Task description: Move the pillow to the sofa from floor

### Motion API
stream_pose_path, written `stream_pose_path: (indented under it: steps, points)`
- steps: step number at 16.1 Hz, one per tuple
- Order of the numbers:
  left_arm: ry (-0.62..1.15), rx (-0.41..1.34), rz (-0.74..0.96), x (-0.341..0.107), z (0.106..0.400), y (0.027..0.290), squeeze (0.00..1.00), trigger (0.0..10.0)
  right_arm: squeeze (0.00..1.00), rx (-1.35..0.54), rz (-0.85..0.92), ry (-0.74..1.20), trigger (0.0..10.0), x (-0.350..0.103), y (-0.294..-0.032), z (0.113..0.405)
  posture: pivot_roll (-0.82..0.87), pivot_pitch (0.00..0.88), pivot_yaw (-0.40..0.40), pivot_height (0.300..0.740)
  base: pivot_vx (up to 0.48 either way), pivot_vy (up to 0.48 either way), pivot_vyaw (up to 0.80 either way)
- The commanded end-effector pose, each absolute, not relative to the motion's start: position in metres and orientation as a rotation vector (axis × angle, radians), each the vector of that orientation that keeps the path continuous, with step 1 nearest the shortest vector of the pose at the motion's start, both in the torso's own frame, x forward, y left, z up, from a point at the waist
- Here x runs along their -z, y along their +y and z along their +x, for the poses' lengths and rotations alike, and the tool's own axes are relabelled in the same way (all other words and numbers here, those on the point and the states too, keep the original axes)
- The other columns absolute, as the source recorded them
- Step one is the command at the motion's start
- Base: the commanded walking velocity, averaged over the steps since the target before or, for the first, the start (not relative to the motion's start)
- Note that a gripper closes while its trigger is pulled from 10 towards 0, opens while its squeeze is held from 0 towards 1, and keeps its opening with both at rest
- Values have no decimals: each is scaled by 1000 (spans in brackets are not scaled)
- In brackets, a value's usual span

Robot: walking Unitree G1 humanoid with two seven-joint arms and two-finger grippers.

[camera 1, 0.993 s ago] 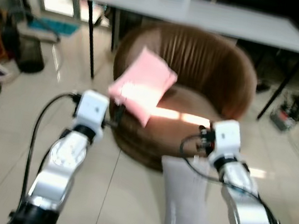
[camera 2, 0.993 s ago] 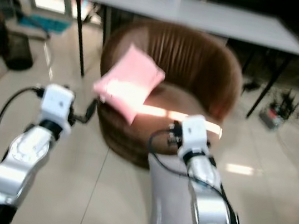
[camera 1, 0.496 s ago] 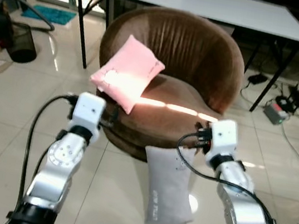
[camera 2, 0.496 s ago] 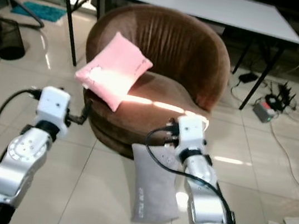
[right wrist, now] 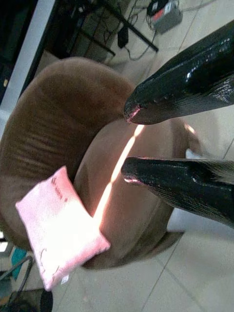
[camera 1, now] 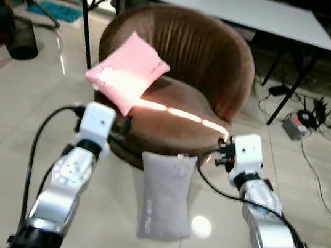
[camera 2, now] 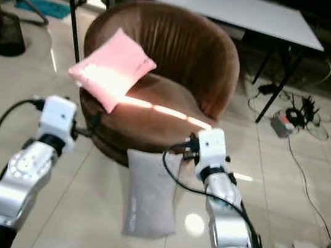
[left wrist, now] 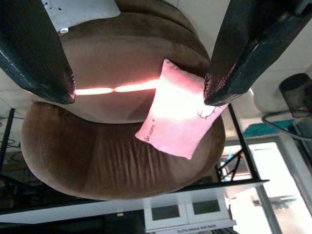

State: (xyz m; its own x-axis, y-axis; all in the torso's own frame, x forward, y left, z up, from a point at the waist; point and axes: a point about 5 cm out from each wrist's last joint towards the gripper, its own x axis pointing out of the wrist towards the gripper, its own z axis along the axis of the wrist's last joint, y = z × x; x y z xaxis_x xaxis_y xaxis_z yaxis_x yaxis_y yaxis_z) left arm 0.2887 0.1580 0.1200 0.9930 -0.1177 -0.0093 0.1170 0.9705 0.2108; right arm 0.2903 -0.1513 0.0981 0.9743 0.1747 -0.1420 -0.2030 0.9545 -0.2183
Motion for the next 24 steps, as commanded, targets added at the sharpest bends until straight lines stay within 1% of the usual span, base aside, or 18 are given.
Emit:
stream_pose_path:
  steps: [1,2,3,5,11,14,15,17,19,24]
  points:
    - [-9,152,208,-121,289,148,0,10000,0,-141,-272,153,10000,-92,-165,289,-42,0,-45,740,0,0,0]
    - [-10,164,221,-120,290,147,0,10000,0,-146,-269,147,10000,-92,-165,290,-42,0,-45,740,0,0,0]
    - [-14,171,215,-120,289,147,0,10000,0,-151,-230,156,10000,-91,-164,289,-43,0,-42,740,0,0,0]
    - [-21,179,203,-121,289,147,0,10000,0,-164,-226,156,10000,-91,-161,289,-42,0,-41,740,0,0,-628]
    - [-18,187,197,-122,290,149,0,10000,0,-170,-242,150,10000,-91,-157,291,-35,0,-41,740,311,0,-76]
    - [-17,192,195,-122,290,148,0,10000,0,-183,-289,152,10000,-90,-157,291,-38,0,-36,740,324,0,0]
    - [-17,197,194,-122,290,147,0,10000,0,-178,-285,150,10000,-89,-157,290,-39,0,-35,740,326,0,800]
    - [-16,200,194,-122,290,147,0,10000,0,-134,-228,157,10000,-89,-160,290,-39,0,-34,740,324,0,0]
    - [-15,204,193,-121,291,147,0,10000,0,-143,-257,150,10000,-89,-161,291,-39,0,-32,740,326,0,0]
    - [-15,209,193,-121,291,147,0,10000,0,-136,-244,151,10000,-88,-162,291,-41,0,-30,740,328,0,0]
